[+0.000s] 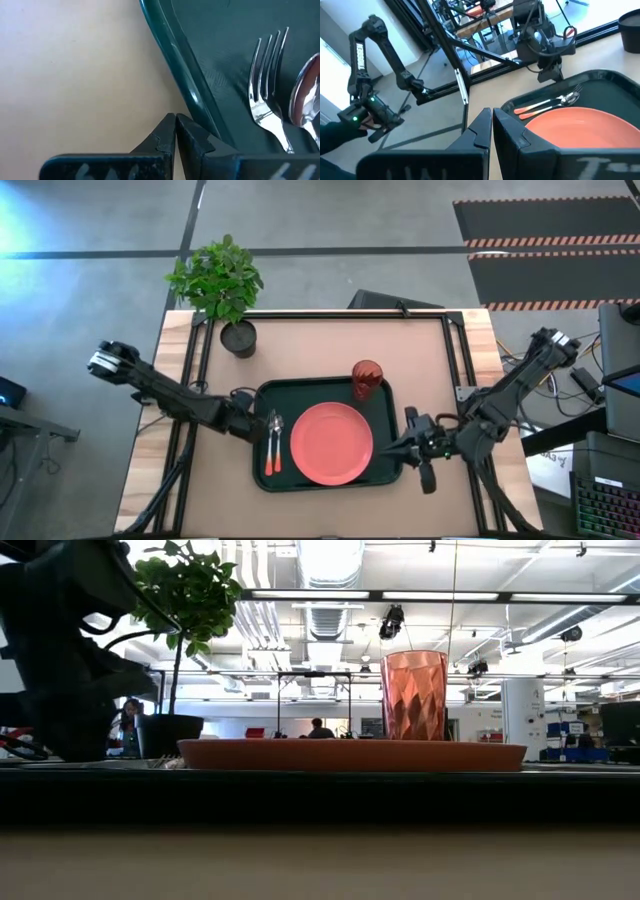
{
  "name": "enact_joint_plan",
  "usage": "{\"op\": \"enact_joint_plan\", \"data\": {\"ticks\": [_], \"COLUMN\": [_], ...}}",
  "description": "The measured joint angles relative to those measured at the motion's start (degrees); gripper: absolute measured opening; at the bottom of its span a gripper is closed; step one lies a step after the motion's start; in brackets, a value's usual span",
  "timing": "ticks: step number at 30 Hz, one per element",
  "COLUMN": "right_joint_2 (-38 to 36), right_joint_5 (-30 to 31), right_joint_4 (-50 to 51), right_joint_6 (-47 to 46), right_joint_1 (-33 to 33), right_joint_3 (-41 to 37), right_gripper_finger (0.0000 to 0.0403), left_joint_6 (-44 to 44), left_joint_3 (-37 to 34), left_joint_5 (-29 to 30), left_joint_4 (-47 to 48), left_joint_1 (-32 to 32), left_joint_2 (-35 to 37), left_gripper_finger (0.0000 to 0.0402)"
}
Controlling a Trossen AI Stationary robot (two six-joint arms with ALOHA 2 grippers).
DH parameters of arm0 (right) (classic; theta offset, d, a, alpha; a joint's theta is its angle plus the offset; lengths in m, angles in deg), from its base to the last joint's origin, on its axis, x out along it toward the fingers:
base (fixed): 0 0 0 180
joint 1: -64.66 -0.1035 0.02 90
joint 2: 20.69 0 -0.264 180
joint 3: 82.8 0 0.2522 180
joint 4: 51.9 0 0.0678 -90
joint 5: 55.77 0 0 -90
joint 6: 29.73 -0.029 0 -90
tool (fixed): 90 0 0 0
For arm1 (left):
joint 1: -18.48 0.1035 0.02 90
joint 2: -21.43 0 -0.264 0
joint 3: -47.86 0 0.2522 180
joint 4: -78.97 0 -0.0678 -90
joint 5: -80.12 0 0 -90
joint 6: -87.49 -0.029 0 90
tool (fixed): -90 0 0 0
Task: Pick and place plate/cup/fork/spoon on tray
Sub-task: Adjust the black tray
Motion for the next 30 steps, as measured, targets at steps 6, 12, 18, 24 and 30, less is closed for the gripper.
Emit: {"op": "enact_joint_plan", "data": {"ticks": [6, 12, 18, 24, 30], "right_joint_2": [2.7, 5.3, 5.9, 5.8, 5.0], "right_joint_5": [0.0, 0.0, -0.2, -0.2, 0.1], "right_joint_4": [0.1, 0.0, -0.2, -0.2, -0.2], "right_joint_6": [-2.8, -6.7, -8.6, -7.6, -5.6], "right_joint_1": [0.0, 0.0, 0.0, 0.0, 0.0], "right_joint_3": [-0.1, -0.1, -0.1, -0.1, -0.1], "right_gripper_finger": [0.0008, 0.0008, 0.0008, 0.0008, 0.0008], "left_joint_6": [0.1, -1.5, -3.7, -3.7, -9.6], "left_joint_3": [-0.1, -0.3, -0.3, -0.5, 1.7], "left_joint_5": [2.1, 5.0, 5.2, 5.2, 5.5], "left_joint_4": [-1.1, -3.2, -5.2, -5.2, -4.2], "left_joint_1": [1.6, 4.1, 5.2, 5.2, 5.0], "left_joint_2": [0.6, 0.7, 0.7, 0.8, 4.3], "left_gripper_finger": [0.0, 0.0, 0.0, 0.0, 0.0]}}
